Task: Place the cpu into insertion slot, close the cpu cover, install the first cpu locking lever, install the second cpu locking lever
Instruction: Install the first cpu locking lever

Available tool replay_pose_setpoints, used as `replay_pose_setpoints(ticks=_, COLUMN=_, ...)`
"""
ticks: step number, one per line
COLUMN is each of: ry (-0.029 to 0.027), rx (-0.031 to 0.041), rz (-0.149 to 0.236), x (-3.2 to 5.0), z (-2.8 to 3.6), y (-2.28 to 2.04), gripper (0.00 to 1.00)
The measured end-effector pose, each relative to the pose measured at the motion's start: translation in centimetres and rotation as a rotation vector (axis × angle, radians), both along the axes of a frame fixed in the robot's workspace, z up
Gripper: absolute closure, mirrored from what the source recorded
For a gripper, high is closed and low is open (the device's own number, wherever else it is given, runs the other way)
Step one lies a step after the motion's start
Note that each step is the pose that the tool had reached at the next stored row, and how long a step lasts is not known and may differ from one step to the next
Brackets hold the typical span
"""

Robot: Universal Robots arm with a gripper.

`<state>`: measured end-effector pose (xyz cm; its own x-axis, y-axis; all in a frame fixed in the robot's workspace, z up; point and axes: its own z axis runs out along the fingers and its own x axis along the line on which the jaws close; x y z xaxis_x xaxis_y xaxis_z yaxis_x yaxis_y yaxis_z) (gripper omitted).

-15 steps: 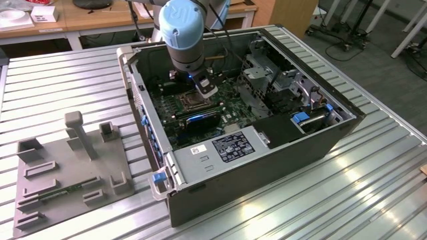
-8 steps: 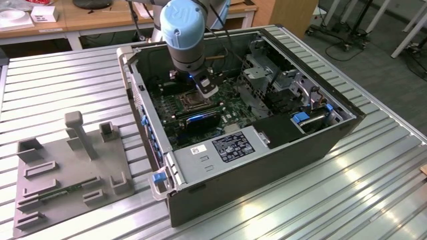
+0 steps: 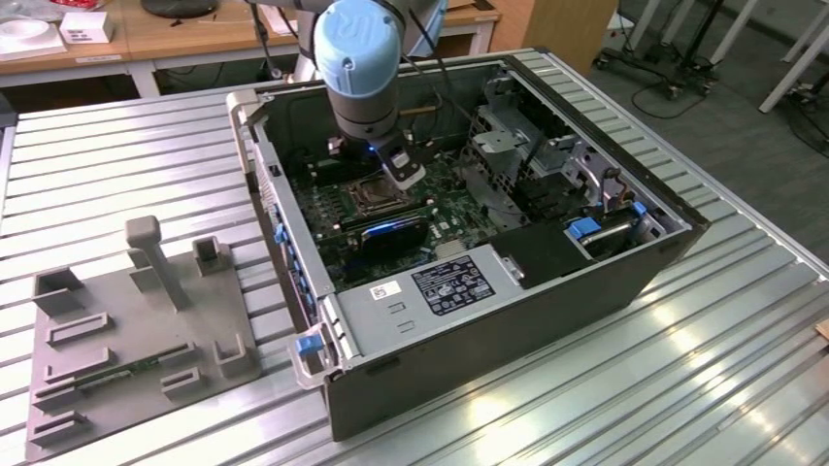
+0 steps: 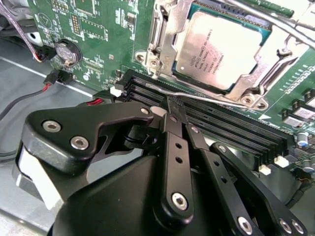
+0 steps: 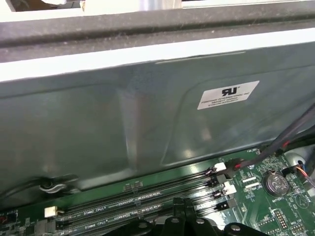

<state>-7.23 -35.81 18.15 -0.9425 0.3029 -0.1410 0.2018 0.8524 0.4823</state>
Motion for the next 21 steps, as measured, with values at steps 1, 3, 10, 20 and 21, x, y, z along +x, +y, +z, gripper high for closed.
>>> replay_pose_setpoints(ticks=1, ry=0.0000, rx=0.0000, rz=0.003, x=0.00, z=0.00, y=-0.04, gripper=0.89)
replay_pose_setpoints(ticks=3, ry=0.0000, rx=-0.0001, rz=0.006, x=0.01, z=0.00, y=-0.08, gripper=0.89)
replay_pose_setpoints(ticks=10, ry=0.0000, rx=0.0000, rz=0.008, x=0.07, z=0.00, y=-0.19, gripper=0.89)
replay_pose_setpoints(ticks=20, ry=0.0000, rx=0.0013, rz=0.008, x=0.06, z=1.07, y=-0.19, gripper=0.89)
replay_pose_setpoints(ticks=21, ry=0.0001, rx=0.0031, rz=0.008, x=0.06, z=1.24, y=-0.19, gripper=0.89)
